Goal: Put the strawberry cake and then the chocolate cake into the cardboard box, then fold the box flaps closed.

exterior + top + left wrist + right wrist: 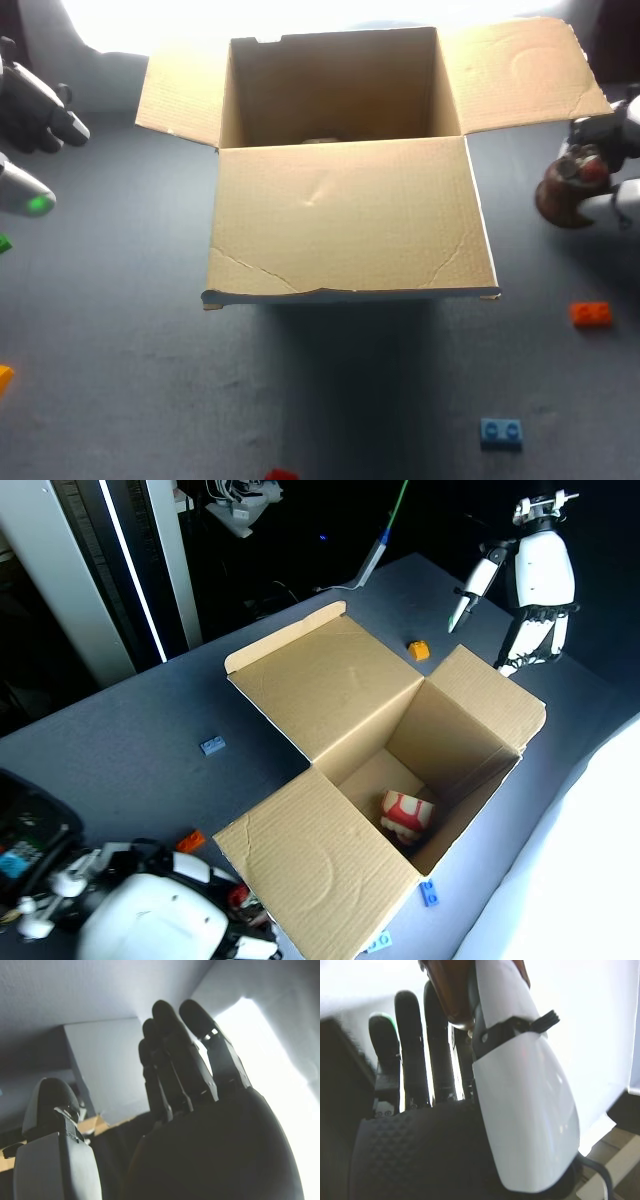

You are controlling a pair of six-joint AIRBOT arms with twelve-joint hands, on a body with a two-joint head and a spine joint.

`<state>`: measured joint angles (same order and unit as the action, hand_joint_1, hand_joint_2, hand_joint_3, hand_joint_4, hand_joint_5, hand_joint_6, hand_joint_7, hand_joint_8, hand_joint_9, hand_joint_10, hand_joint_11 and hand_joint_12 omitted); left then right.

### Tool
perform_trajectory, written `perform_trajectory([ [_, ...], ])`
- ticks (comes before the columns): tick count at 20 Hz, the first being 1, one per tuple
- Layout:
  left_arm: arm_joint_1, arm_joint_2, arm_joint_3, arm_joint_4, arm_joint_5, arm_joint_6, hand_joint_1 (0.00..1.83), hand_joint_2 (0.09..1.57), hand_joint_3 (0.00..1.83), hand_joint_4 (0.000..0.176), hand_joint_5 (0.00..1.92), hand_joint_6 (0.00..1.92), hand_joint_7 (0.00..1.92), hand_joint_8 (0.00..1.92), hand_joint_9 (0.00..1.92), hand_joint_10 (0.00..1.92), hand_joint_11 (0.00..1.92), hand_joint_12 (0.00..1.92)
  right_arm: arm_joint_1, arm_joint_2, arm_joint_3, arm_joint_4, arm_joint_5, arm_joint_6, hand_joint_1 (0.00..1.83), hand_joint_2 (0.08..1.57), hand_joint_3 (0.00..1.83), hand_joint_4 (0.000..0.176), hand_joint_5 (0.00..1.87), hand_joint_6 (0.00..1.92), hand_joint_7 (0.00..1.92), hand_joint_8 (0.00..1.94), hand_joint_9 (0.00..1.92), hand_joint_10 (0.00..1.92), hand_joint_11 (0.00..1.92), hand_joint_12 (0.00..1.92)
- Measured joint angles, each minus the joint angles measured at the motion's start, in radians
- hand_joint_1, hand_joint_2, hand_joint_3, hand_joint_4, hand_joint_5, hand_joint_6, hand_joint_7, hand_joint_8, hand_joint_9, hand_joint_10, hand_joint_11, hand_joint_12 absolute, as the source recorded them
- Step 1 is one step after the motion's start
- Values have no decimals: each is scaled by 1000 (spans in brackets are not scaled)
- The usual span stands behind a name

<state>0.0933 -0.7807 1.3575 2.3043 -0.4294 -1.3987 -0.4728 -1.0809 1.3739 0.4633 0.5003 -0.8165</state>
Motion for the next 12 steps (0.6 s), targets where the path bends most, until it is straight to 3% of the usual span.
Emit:
perform_trajectory([
  [1,0,0,-2,6,-16,-2,641,1052,4,15,570,1,703,1,764,10,218,1289,1,28,-15,2,2,-1,1166,1214,1,1,837,1284,751,1293,532,1287,194,1772],
  [3,-3,10,-17,45,-24,-50,642,1055,5,14,568,0,700,0,759,8,213,1287,8,72,-50,6,6,-1,1164,1215,1,9,835,1267,749,1315,535,1285,198,1773],
  [5,-19,11,-26,136,-34,-127,657,1052,2,9,575,3,703,1,762,8,212,1287,24,121,-92,5,13,0,1171,1207,0,2,855,1244,761,1289,536,1278,168,1801],
  [6,-26,13,-30,142,-35,-137,657,1052,2,9,575,3,703,1,762,8,212,1287,36,136,-106,5,12,-1,1171,1207,0,2,855,1244,761,1289,536,1278,168,1801],
  [8,-37,17,-39,145,-28,-186,653,1057,4,6,566,0,698,0,761,8,212,1288,56,182,-148,7,20,-1,1164,1211,1,20,832,1254,767,1309,536,1274,184,1792],
  [10,-37,17,-44,201,-48,-278,650,1054,2,10,565,0,697,0,767,10,221,1292,95,221,-191,3,11,-1,1164,1210,0,26,829,1244,775,1324,526,1327,192,1799],
  [12,-37,17,-46,203,-69,-341,642,1058,4,9,555,0,695,2,770,11,219,1292,138,245,-205,1,-13,-8,1171,1202,0,24,845,1208,791,1323,528,1333,197,1790],
])
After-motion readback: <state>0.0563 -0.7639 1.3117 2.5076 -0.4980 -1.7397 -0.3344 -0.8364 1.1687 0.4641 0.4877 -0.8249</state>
